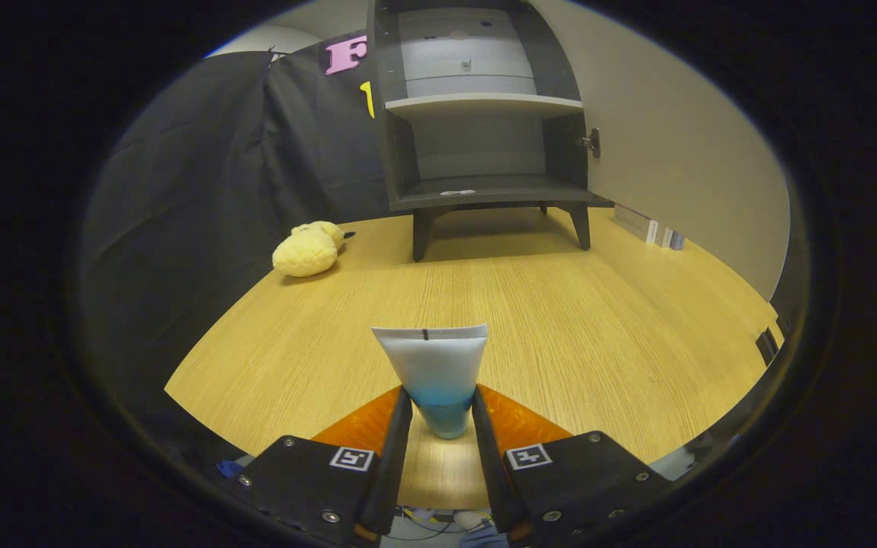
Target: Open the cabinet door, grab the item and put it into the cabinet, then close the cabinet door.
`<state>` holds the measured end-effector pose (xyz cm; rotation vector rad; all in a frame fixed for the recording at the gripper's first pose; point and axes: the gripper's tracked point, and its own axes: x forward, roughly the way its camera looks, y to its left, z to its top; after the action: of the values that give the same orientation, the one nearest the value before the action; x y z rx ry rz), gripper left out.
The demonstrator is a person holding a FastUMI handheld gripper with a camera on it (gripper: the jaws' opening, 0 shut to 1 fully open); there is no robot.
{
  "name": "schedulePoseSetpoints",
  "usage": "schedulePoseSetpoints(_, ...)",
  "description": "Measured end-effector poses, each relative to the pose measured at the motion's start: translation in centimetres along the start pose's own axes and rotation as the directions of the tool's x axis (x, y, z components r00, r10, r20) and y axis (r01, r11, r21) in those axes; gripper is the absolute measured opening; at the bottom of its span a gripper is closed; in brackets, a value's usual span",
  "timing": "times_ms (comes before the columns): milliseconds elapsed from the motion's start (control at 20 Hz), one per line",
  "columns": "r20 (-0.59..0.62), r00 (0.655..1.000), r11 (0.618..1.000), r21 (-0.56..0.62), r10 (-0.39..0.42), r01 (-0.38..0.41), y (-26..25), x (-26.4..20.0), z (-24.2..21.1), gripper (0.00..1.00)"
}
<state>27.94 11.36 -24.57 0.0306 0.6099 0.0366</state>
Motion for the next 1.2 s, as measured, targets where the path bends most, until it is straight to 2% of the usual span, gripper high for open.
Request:
schedulePoseSetpoints(500, 0.141, 0.99, 1.0, 0.002, -0.014, 0.014, -2.9, -3.0, 11.9, 0.49)
schedulePoseSetpoints(850, 0.261, 0.965, 1.0, -0.009, -0.019, 0.022, -4.4, -4.9, 21.7, 0.49)
schedulePoseSetpoints(1200, 0.333, 0.943, 1.0, -0.019, -0.006, 0.013, -5.2, -5.6, 29.5, 0.49)
